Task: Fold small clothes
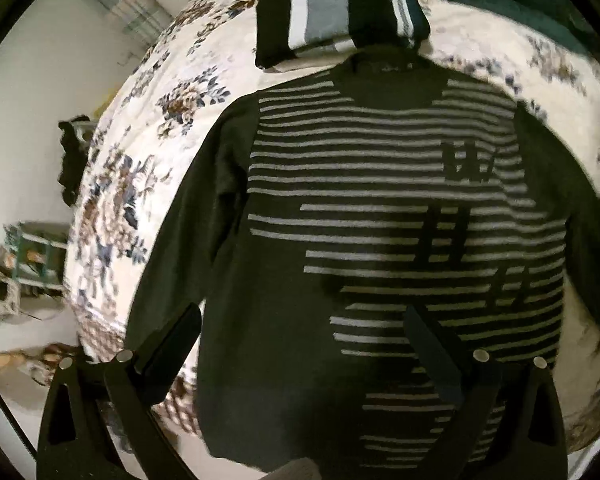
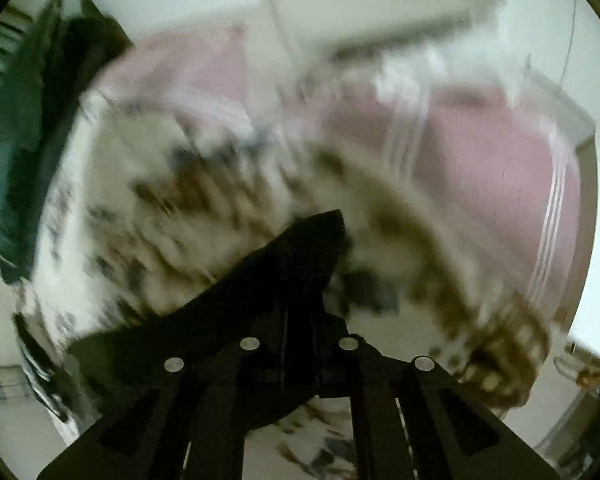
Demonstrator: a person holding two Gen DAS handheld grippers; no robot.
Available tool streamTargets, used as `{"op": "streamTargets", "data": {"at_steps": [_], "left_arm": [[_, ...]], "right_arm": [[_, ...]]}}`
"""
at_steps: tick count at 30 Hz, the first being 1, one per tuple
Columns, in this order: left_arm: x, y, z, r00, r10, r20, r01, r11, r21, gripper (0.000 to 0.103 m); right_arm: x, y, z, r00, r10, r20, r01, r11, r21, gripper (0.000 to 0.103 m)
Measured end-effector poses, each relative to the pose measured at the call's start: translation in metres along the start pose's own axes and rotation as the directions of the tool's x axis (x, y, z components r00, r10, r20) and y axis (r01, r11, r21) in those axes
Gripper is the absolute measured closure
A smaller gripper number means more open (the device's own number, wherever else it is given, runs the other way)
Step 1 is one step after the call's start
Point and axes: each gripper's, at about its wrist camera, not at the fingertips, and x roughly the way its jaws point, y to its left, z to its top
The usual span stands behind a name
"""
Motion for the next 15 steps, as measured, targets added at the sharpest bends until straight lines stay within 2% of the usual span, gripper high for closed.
{"op": "streamTargets", "data": {"at_steps": [5, 8, 11, 15], "left_arm": [[0.005, 0.016, 0.007, 0.995, -0.089, 0.039, 0.091, 0.995, -0.046, 0.000], [0.015, 0.031, 0.008, 0.993, -0.108, 0.048, 0.111, 0.991, -0.069, 0.000], [0.026, 0.059, 0.003, 0.992, -0.109, 0.057, 0.115, 0.987, -0.109, 0.000], [0.045, 0.103, -0.014, 0.995, -0.074, 0.061, 0.082, 0.986, -0.147, 0.000]], "right_arm": [[-0.044, 0.056, 0.026, 0.997, -0.016, 0.077, 0.025, 0.993, -0.114, 0.094], [-0.071, 0.095, 0.018, 0.995, -0.008, 0.096, 0.024, 0.986, -0.164, 0.094], [-0.098, 0.139, -0.008, 0.995, 0.020, 0.093, 0.000, 0.980, -0.200, 0.094], [-0.112, 0.241, -0.085, 0.997, 0.053, 0.064, -0.028, 0.940, -0.340, 0.094]]}}
